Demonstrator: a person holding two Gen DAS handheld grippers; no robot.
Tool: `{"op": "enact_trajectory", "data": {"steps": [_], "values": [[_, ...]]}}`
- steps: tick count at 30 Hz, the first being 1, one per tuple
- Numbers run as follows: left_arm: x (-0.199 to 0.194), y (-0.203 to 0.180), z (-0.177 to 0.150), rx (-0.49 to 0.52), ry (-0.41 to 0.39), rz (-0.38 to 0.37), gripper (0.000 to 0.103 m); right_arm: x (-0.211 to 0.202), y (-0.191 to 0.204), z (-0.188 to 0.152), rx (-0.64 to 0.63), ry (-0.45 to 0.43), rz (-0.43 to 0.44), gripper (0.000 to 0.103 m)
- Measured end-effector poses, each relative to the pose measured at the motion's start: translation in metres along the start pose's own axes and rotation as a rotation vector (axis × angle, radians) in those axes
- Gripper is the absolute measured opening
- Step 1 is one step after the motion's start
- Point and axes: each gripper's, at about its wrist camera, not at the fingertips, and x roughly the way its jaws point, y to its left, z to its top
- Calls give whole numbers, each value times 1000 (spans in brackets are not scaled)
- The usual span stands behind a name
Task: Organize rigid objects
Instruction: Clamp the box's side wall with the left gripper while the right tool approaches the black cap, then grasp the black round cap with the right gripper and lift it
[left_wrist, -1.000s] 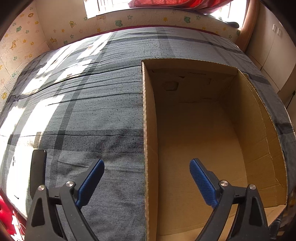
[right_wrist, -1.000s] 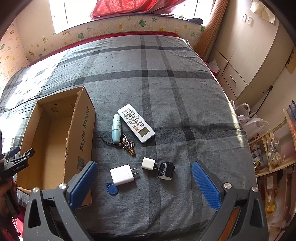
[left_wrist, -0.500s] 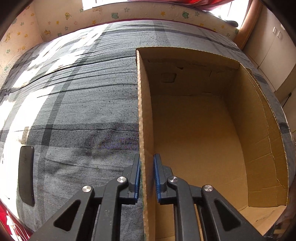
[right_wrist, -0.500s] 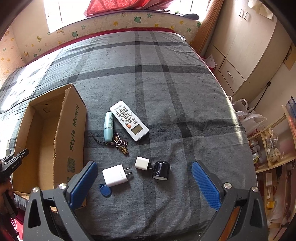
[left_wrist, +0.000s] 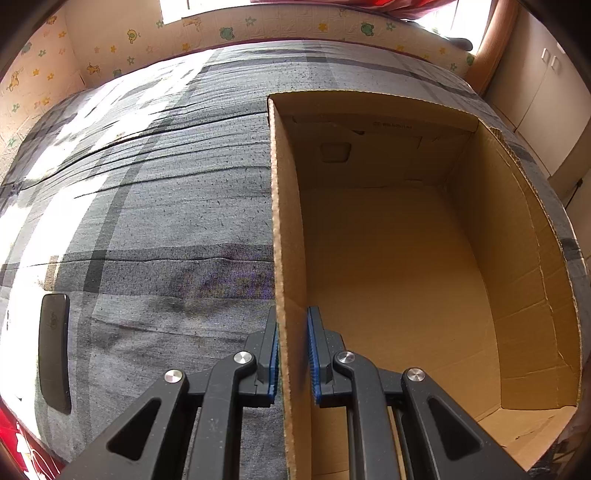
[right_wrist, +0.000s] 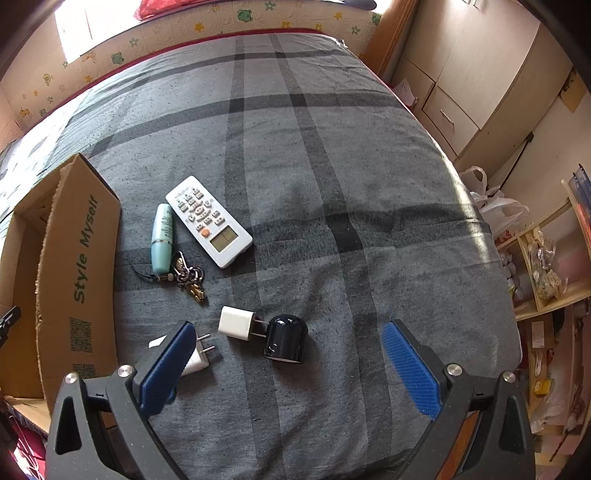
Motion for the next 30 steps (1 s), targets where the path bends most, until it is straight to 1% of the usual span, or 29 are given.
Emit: {"op": "enact_trajectory", "data": {"steps": [3,8,11,13,18,20,21,22,26,30], "values": [[0,0,0,-2,-1,-2,14,18,-6,-4,17,32,3,102],[-1,0,-1,1,-2,-1,14,45,-16,-9,50,111,34,93],[-1,0,-1,-1,-2,-2,14,56,-18,-11,54,142,60,85],[-1,0,-1,-1,-2,-1,14,62,-18,-11,51,159,74,78],[-1,0,-1,-1,-3,-2,14,75,-21,-12,57,176,100,69],[-1,0,-1,0,-2,0,14,80,-21,-11,64,185,111,59],[-1,0,-1,0,-2,0,14,82,-21,-11,66,192,123,48],[-1,0,-1,0,-2,0,14,84,-22,-11,69,198,138,40],[-1,0,-1,-1,-2,-1,14,89,-19,-10,62,184,138,40],[-1,0,-1,2,-2,1,14,84,-18,-12,53,175,132,40]]}}
